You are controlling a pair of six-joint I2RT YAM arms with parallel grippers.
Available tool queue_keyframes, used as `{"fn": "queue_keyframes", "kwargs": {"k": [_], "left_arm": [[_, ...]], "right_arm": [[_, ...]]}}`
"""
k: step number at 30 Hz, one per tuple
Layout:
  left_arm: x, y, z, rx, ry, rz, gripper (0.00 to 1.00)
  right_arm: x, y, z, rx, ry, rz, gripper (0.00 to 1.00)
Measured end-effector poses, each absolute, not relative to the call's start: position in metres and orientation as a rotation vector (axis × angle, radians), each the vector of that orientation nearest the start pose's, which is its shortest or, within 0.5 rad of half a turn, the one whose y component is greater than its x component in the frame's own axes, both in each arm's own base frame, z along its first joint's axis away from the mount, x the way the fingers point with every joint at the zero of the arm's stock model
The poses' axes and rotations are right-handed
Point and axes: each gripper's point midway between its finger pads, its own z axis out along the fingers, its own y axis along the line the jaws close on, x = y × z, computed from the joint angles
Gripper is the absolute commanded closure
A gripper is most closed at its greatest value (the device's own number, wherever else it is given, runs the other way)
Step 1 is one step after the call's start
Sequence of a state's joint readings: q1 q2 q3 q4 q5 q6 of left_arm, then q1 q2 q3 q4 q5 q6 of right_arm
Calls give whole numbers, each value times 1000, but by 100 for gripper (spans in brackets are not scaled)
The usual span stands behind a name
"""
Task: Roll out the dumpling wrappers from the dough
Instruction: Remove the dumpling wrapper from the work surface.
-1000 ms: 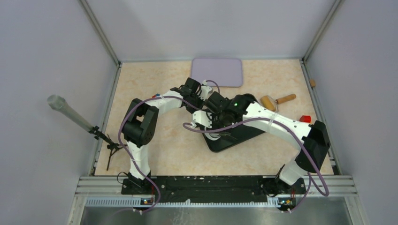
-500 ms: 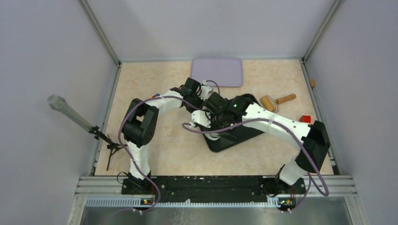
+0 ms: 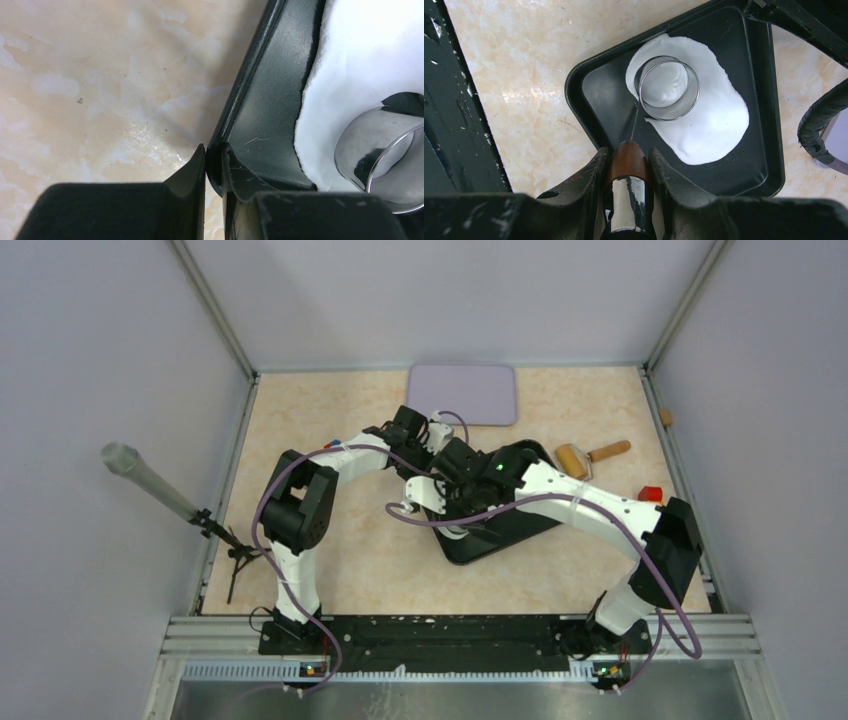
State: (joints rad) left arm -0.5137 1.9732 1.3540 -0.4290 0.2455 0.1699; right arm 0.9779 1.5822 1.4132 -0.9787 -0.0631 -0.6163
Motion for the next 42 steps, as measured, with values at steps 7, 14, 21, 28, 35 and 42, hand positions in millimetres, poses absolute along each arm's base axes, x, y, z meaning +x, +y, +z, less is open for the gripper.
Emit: {"fn": "queue_keyframes", "kwargs": {"k": [7, 14, 21, 28, 35, 42], "left_arm": [[370, -250, 29, 965, 2453, -441, 100], [370, -250, 29, 965, 2453, -441, 100], [370, -250, 29, 965, 2453, -441, 100], [370, -250, 29, 965, 2453, -441, 100], [370, -250, 29, 965, 2453, -441, 100], [370, -250, 29, 965, 2453, -441, 100]], "right_arm": [[202, 286, 154, -1952, 1891, 218, 100], [197, 300, 153, -1950, 1859, 247, 100], [197, 309, 152, -1934, 1850, 279, 100], [196, 318, 152, -1923, 1839, 330, 100], [187, 322, 154, -1921, 1857, 404, 100], [187, 327, 159, -1875, 1879, 451, 100]]}}
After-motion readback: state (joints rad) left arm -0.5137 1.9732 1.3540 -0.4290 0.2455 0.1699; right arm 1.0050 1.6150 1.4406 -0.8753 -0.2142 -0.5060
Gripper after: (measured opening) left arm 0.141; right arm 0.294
